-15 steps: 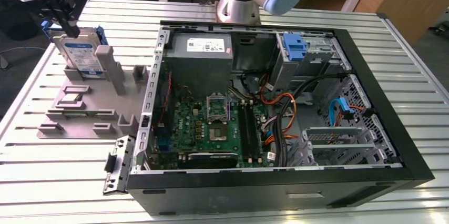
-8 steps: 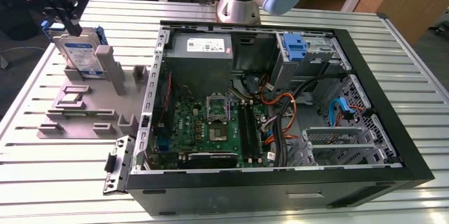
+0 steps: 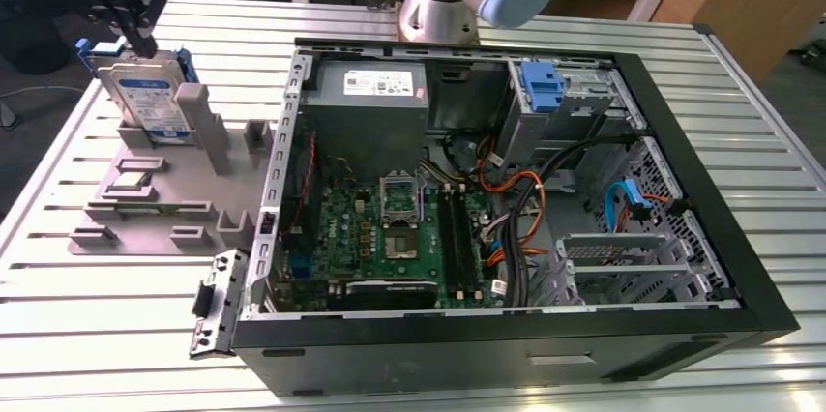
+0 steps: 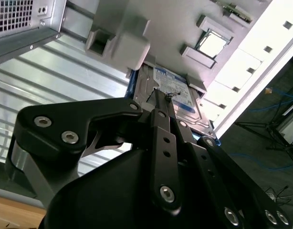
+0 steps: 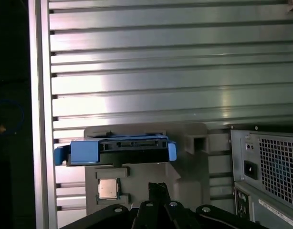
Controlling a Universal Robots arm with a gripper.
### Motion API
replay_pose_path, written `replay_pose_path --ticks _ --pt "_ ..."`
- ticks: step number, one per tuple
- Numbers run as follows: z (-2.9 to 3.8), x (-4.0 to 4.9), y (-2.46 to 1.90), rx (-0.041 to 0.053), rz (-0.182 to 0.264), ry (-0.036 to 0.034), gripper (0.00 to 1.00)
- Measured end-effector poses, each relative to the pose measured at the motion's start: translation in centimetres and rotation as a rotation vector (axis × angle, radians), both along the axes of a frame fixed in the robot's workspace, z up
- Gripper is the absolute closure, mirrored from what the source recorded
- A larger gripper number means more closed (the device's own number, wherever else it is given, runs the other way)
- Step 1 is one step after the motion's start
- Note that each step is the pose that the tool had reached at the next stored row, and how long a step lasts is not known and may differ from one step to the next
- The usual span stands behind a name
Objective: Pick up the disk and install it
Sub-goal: 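Reach for the disk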
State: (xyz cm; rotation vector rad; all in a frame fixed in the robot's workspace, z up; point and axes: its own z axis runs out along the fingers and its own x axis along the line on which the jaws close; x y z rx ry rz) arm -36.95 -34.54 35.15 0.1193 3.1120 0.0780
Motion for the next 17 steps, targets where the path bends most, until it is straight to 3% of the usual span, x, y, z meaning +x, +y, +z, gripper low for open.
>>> replay_pose_path --ticks 5,17 --pt "-0.34 -0.45 1.06 0.0002 0.0 -0.0002 0.89" --pt "-0.84 -1.63 1.98 0.0001 0.0 0.0001 0.89"
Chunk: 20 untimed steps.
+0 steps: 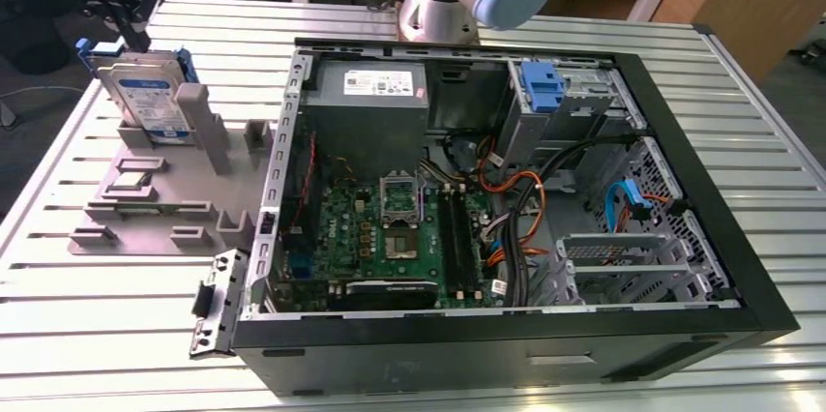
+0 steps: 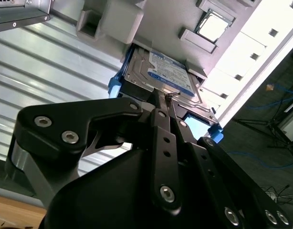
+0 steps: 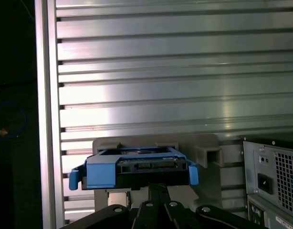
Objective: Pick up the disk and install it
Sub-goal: 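Reach for the disk, then pick up the disk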
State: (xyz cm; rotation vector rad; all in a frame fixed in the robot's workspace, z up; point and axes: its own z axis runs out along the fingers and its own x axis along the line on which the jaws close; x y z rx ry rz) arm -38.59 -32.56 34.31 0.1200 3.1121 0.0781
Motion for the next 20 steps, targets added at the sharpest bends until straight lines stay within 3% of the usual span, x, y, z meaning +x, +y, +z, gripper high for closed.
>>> replay_pose_path --ticks 4,20 --pt "-0.2 -0.06 0.27 0.0003 0.0 -0.0001 0.89" --pt "-0.41 -0.06 0.3 0.0002 0.0 0.0 0.89"
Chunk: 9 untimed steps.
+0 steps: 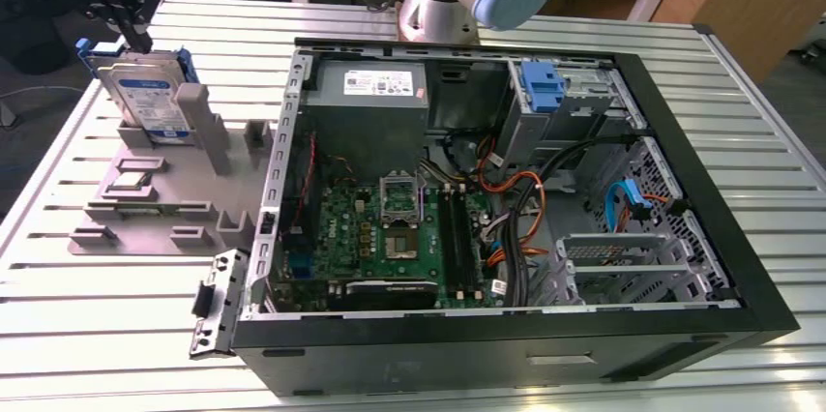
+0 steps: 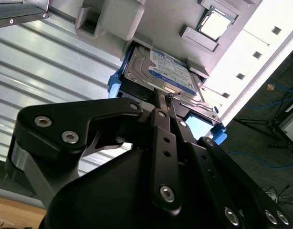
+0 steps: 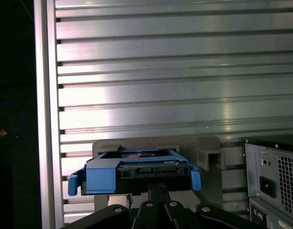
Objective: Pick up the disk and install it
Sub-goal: 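Pick up the disk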
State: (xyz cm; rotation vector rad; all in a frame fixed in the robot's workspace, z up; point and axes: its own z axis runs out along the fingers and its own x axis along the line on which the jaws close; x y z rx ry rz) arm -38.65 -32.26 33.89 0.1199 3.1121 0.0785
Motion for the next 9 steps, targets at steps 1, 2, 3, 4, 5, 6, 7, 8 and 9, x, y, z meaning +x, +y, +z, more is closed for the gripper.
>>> replay_pose_path --ticks 1,2,3,4,5,6,7,8,9 --pt "0.0 0.0 0.0 0.0 0.0 0.0 0.89" --pt "-0.01 0.0 0.0 0.0 0.002 -0.0001 0.89" --pt "0.0 0.0 0.0 0.0 0.006 -0.0001 0.89" --pt "-0.01 0.0 0.0 0.0001 0.012 -0.0001 0.89" --pt "-0.01 0.0 0.0 0.0001 0.021 -0.0001 0.89" --pt "-0.01 0.0 0.0 0.0001 0.03 -0.0001 0.89" --pt "-0.01 0.0 0.0 0.0 0.042 0.0 0.89" --pt "-0.02 0.0 0.0 0.0 0.053 0.0 0.89" --pt "-0.03 0.0 0.0 0.0 0.067 0.0 0.89"
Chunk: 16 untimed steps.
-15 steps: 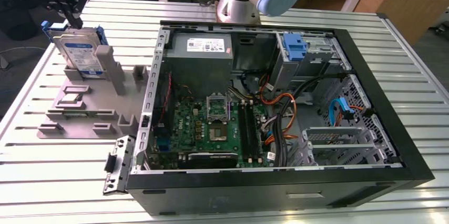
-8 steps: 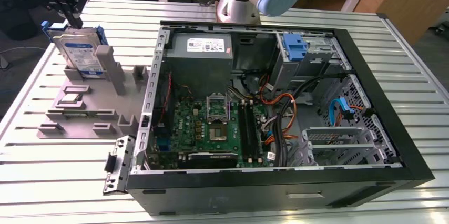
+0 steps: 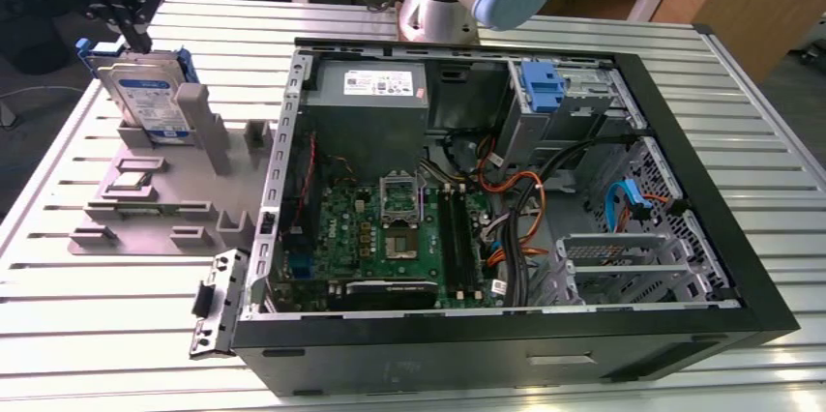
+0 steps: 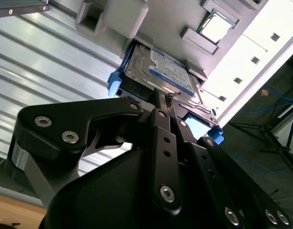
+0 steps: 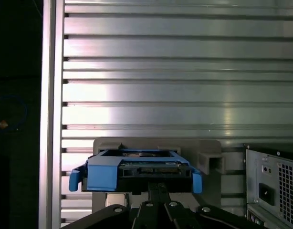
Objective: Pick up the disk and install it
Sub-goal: 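Pick up the disk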
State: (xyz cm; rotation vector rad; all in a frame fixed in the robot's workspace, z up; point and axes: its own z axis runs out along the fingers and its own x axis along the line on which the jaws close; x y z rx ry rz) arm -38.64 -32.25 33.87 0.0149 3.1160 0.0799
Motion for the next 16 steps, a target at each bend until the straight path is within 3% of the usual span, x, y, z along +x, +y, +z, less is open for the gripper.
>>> replay_pose_path --ticks 9,16 --pt "-0.07 0.0 0.0 -0.0001 0.12 0.0001 0.89" --pt "-0.08 0.0 0.0 -0.0001 0.128 0.0 0.89"
